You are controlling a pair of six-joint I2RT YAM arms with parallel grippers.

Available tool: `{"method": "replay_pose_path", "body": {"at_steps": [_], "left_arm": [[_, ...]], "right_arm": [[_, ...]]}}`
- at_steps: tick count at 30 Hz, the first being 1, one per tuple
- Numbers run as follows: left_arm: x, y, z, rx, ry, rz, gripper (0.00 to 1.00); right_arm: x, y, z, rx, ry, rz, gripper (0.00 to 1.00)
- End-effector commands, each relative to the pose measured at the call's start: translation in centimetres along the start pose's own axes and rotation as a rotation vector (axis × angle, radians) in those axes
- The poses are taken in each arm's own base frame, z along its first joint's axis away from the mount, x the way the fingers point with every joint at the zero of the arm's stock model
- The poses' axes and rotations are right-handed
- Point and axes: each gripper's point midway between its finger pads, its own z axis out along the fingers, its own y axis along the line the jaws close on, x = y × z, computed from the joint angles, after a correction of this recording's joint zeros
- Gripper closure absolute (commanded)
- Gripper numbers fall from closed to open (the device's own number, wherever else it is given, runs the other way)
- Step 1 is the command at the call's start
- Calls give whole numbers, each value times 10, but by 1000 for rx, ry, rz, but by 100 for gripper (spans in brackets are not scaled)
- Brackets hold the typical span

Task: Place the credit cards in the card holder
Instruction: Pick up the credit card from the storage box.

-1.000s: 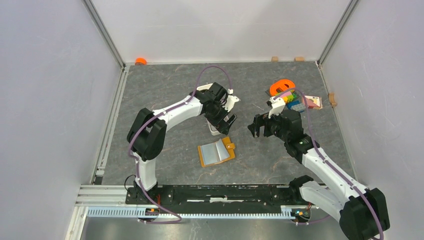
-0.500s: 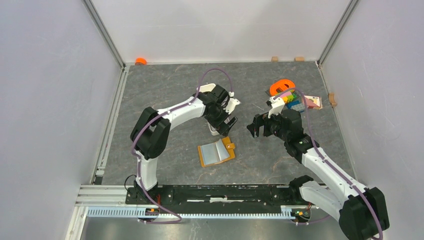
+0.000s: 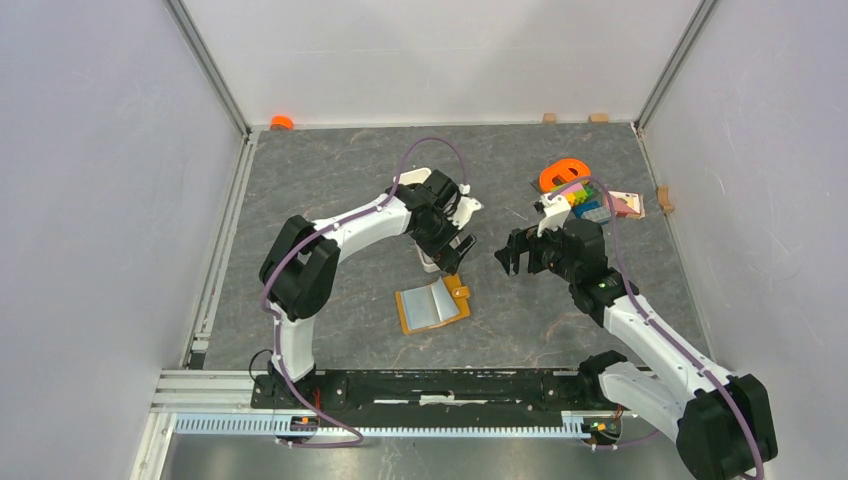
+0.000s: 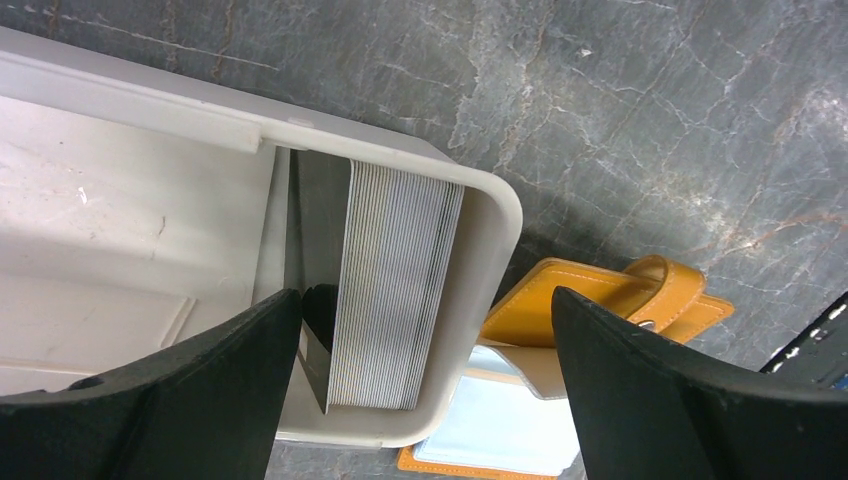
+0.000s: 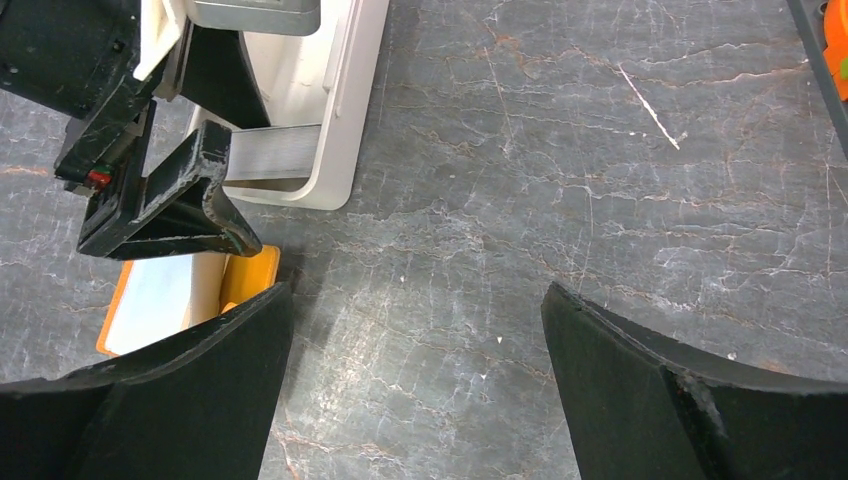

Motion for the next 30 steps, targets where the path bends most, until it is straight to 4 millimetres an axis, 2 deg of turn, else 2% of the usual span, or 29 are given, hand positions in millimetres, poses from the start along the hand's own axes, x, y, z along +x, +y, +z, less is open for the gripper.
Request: {"method": "replay_pose_path", "body": {"at_steps": [1, 6, 18, 30], "left_arm": [[-11, -22, -21, 88, -44, 51, 0], [-10, -21, -26, 80, -41, 57, 1], [-10, -22, -33, 73, -41, 53, 18], [-8, -18, -30, 56, -26, 52, 47]], "right_arm": [[-8, -1, 2, -4, -31, -3, 3], [-8, -2, 2, -1, -30, -1, 3], [-7, -5, 2, 4, -28, 5, 3], [-5, -5, 3, -2, -22, 11, 3]]}}
